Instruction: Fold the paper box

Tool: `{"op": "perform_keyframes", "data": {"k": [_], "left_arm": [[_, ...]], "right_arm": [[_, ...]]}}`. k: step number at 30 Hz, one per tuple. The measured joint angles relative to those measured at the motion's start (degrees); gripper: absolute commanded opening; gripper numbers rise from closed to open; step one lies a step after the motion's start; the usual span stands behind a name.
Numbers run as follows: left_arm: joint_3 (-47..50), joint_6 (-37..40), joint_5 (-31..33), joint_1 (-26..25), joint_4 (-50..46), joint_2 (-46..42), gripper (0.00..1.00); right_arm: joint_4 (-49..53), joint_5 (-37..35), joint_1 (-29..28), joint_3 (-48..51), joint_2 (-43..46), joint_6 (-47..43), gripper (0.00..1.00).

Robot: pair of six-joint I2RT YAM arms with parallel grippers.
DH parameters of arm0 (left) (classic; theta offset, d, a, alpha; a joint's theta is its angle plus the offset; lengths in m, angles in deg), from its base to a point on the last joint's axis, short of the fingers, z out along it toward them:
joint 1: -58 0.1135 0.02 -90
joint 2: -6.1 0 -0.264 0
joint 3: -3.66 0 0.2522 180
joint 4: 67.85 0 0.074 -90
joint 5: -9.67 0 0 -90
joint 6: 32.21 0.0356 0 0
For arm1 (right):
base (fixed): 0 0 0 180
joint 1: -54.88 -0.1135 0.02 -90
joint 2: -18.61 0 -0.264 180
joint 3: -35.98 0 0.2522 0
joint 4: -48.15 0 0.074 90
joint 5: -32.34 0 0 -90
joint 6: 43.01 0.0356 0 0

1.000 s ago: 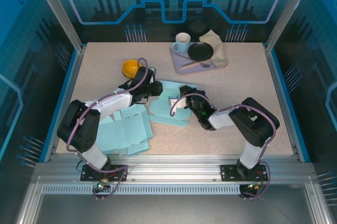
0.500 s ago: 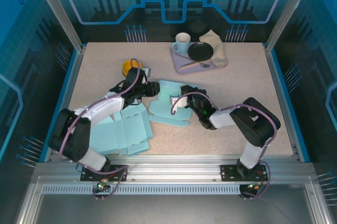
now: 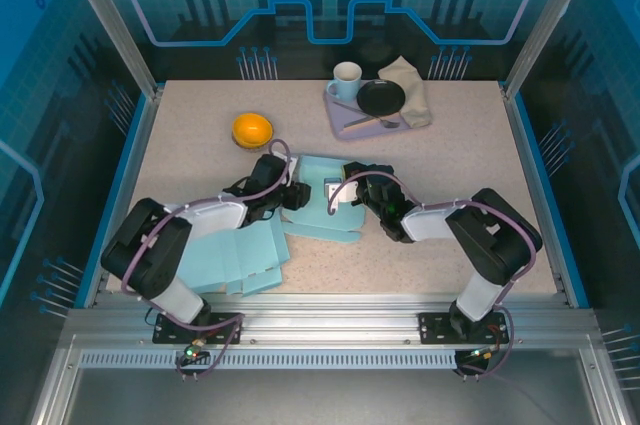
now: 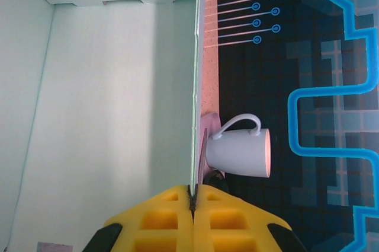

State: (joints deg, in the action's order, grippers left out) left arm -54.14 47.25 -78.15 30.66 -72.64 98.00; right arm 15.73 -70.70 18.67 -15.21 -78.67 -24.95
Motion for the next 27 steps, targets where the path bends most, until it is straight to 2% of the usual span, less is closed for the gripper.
{"op": "perform_keyframes", "data": {"k": [2,6,10,15,23,27], "left_arm": [[-2.5,0.7,1.5,0.0,0.1,2.3,0.43],[-6.4,1.9,4.9,0.0,0.4,5.7,0.26],[-6.5,2.2,7.5,-1.0,0.9,5.9,0.13],[-6.5,1.7,11.0,-2.4,0.7,5.9,0.08],[-7.0,-0.4,15.7,-3.3,-0.2,5.9,0.09],[-7.4,-1.9,17.6,-3.3,-2.3,5.9,0.09]], "right_arm": [[1.0,0.6,0.0,-0.1,0.5,0.4,0.0],[3.3,2.3,0.3,-0.1,1.7,1.5,0.0],[5.9,4.0,0.7,-1.0,2.5,3.2,0.13],[11.9,6.0,1.0,-3.5,4.2,7.7,0.27],[26.0,5.4,1.5,-8.5,9.4,20.0,0.51],[34.8,5.7,1.7,-11.2,16.1,27.6,0.54]]}}
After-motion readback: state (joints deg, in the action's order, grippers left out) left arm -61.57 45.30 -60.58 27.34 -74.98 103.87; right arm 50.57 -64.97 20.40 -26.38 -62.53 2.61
